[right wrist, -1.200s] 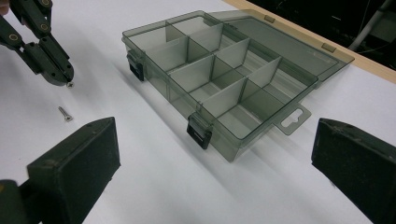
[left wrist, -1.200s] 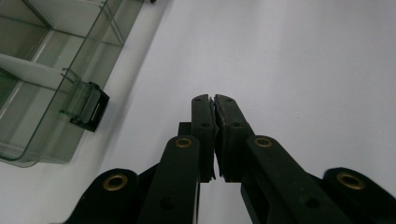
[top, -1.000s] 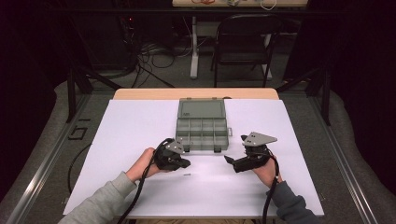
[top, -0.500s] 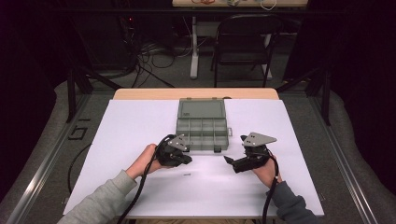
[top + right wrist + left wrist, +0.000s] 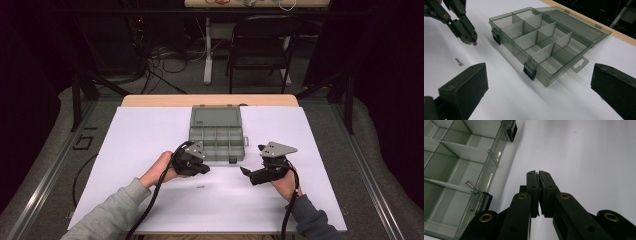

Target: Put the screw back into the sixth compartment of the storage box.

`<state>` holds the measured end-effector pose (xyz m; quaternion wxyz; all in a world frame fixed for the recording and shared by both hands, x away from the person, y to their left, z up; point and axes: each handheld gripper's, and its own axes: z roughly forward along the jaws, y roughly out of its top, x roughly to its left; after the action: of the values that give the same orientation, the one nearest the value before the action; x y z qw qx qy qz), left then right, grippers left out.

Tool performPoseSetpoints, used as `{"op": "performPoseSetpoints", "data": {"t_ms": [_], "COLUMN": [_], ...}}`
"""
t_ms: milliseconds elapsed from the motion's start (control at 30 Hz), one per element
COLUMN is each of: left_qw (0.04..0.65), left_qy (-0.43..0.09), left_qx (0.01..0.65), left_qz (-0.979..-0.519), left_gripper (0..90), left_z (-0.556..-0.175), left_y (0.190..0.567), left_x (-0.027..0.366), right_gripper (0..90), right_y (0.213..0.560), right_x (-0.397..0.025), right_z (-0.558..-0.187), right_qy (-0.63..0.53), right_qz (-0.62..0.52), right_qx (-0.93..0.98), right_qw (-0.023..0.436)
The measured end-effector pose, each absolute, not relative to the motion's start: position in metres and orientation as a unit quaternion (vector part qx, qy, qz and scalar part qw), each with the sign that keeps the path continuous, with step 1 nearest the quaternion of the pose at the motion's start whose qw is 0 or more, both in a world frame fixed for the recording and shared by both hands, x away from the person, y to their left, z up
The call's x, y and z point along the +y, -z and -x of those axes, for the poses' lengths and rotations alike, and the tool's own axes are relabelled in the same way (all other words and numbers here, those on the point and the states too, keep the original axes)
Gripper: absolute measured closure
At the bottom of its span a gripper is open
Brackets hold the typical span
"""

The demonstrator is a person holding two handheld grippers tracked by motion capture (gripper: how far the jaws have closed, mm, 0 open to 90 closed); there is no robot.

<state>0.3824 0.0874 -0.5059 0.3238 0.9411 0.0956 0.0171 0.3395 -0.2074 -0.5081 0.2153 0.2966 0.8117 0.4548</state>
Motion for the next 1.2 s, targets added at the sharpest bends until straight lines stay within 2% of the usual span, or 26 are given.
{"op": "performPoseSetpoints", "data": {"t_ms": [1200], "left_qw": [0.321], "left_qy": [-0.060], "left_qx": [0.105], "left_qz": [-0.939], "left_gripper": [87.3], "left_z": [-0.424], "left_y": [0.457], "left_x": [0.076], "right_gripper": [0.3], "right_y": [0.506], "right_x": [-0.209], "right_z": [-0.339], "right_qy": [-0.459], "right_qz": [-0.298], "right_qx": [0.808], "right_qw": [0.217]}}
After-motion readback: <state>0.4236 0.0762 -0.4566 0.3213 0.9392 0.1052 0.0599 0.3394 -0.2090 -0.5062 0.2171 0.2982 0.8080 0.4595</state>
